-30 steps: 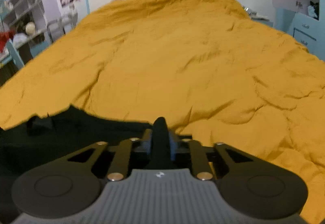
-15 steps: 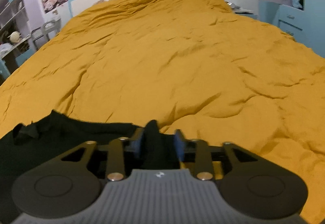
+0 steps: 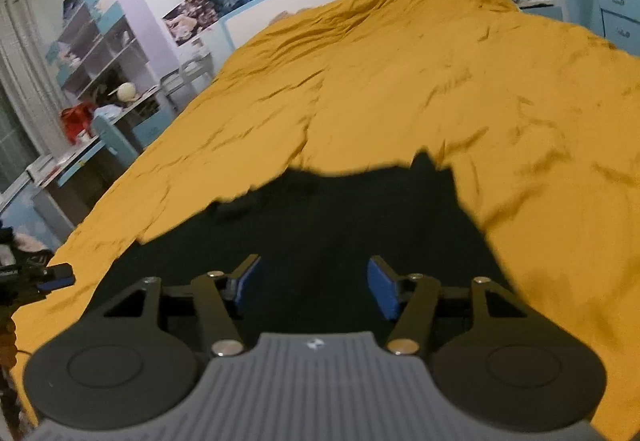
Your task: Fold small clothes
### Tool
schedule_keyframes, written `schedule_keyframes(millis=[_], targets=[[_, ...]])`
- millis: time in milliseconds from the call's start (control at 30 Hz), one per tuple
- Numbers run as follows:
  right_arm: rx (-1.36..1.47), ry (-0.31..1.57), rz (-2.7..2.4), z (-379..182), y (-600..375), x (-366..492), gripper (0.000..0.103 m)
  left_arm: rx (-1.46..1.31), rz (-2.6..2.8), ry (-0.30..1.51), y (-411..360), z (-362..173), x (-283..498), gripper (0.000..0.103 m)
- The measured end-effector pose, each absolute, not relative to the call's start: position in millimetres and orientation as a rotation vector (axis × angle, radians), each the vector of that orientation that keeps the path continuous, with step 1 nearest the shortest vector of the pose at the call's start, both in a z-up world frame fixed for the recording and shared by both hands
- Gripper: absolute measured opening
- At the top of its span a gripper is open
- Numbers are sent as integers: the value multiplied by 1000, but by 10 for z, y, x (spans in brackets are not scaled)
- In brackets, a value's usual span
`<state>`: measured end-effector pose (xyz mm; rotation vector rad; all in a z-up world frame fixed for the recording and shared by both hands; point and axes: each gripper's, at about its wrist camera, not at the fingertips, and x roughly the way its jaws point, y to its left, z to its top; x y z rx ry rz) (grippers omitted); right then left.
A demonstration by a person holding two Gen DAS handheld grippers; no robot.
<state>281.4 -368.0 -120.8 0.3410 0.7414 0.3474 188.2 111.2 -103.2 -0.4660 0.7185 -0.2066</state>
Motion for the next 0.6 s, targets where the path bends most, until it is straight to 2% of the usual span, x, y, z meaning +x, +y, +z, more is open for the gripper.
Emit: schedule_keyframes(millis=[133,200,267,500,533,600], targets=[[355,782,218,-1433,-3890,2515,61,-480,-128,806,1218,-1344,1571,37],[376,779,174,-1524,-4060,2453,58,-524,-122,803,1351,-1481,1489,18],[377,775,170,-1572,-4139,2421,53,-528,-127,793,1417,-1552,1447,14],[345,761,97,-1570,-4025,2400,54,-501,-129,765,1321,-1535,1341,16],[342,755,83,-1511,-3982,2408,58,-505,-121,771,1314,-1483,1319,18],[343,691,109,-1327,-3895,2436,65,-522,-124,749,1272,-1369,1254,32]])
